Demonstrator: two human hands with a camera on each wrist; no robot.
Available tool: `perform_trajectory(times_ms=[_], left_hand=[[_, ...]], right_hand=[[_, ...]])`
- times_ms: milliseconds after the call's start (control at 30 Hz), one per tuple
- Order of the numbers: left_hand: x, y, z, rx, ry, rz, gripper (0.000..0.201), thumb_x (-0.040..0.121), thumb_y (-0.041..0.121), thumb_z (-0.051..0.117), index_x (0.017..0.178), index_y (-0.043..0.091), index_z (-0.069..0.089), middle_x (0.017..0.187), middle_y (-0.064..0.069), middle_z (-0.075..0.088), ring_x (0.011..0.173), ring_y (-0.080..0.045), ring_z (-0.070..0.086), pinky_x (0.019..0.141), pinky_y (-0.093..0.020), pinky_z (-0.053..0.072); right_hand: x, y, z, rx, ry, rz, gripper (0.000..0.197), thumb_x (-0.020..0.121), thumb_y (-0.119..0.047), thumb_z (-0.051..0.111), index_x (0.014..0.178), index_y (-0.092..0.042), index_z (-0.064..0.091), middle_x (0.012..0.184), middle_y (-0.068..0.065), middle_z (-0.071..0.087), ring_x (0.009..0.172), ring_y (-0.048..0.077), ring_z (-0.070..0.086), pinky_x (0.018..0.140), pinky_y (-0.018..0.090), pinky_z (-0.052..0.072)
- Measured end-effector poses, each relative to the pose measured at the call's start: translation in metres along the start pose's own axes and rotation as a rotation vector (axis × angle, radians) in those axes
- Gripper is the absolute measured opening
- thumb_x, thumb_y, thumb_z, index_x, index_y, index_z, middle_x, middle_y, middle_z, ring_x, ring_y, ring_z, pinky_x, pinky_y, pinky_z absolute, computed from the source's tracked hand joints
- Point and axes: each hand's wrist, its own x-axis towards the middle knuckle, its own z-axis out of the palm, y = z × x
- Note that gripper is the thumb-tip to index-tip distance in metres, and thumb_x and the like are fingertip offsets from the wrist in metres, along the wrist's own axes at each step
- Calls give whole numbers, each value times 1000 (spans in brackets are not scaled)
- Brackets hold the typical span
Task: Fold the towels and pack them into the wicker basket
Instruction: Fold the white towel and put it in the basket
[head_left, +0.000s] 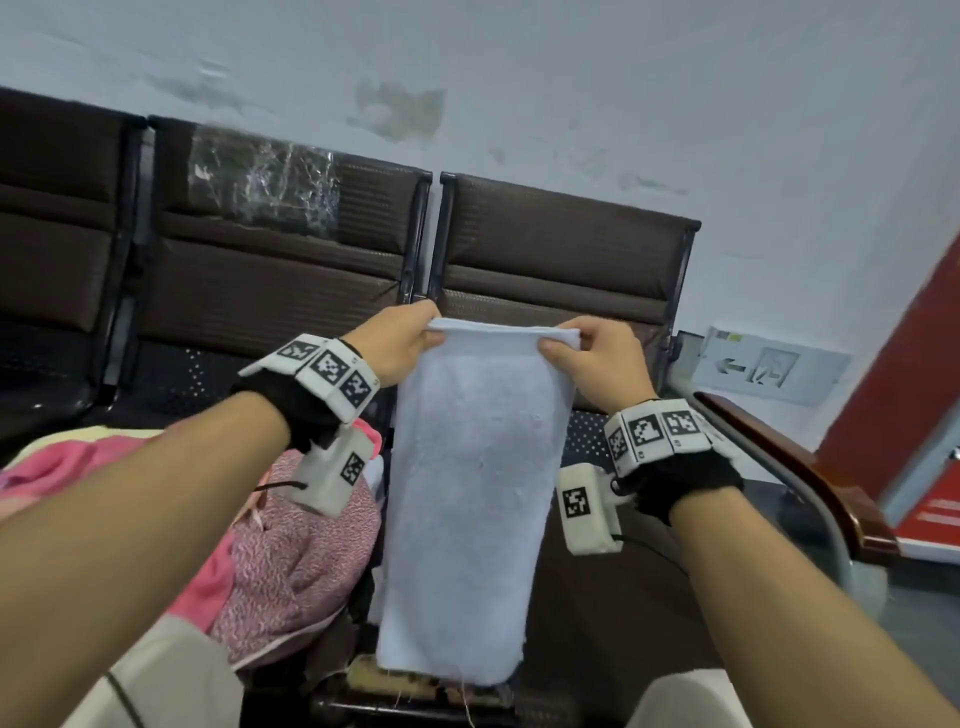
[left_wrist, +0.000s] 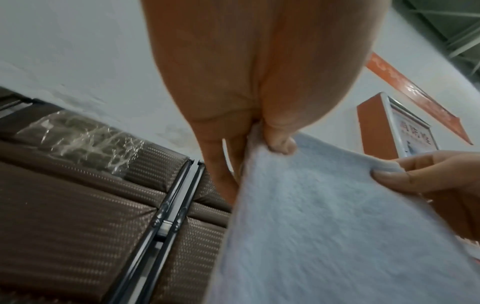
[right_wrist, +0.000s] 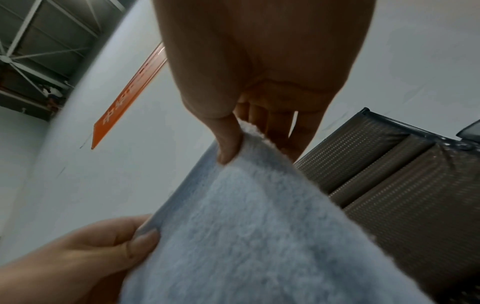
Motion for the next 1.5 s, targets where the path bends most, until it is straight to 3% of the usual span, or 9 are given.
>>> perform_trajectory(times_ms=[133,233,333,467,600,767,1000,1267,1500], left_hand=[[12,7,12,-179,328,29,16,93,16,55,95,0,60,94,-15,63,88,-24,55,65,-24,28],[4,13,22,-336,410,66,13,95,20,51,92,8,57,86,-4,60,79,-16,51,63,-23,31],[-22,10,50,-414,339,12,11,98,22,45,91,15,49,81,1,55,76,-14,49,60,-25,31],[-77,-8,102,-435,183,-127,10,98,20,45,93,12,50,84,-7,58,77,-18,51,69,-35,38],[-129,-22,132,-426,7,-87,7,91,16,59,88,10,62,77,4,59,68,2,50,62,-12,37],[-161,-30,157,-523,-183,-154,6,85,17,67,86,11,65,74,9,61,69,-2,53,62,-14,40],[-128,-49,185,-516,-177,-274,16,96,19,47,107,17,59,105,3,61,100,-12,56,89,-31,43],[-43,-80,210,-444,-141,-333,23,92,9,41,100,19,60,104,3,61,100,-13,55,89,-30,44],[-28,-104,245,-311,-285,-402,35,94,8,45,128,14,54,128,-7,56,117,-20,53,100,-28,39]], right_hand=[[1,3,4,191,132,-50,3,87,-18,66,87,-18,63,79,-6,64,76,6,57,67,20,43],[-15,7,7,304,156,-90,3,91,-19,61,90,-18,58,83,-11,60,73,-9,53,64,9,42],[-49,21,18,336,110,-43,5,93,-20,58,92,-19,52,84,-10,55,69,-15,50,63,3,39],[-112,48,37,291,9,83,11,92,-15,59,86,-18,51,78,-8,53,74,2,51,66,13,41],[-174,75,41,224,-20,256,6,86,-21,65,86,-19,60,83,-8,64,83,9,59,76,27,46],[-213,101,44,113,-61,384,18,85,-28,65,87,-9,64,84,1,68,85,19,63,77,33,50],[-189,129,62,7,-171,455,18,87,-31,62,83,-14,60,76,-7,61,87,20,57,69,27,37],[-114,171,88,-123,-271,457,18,90,-33,59,83,-17,54,82,-2,56,94,24,53,70,25,32],[-108,189,100,-302,-415,432,36,86,-26,65,118,-16,51,107,3,55,98,19,54,80,27,39]])
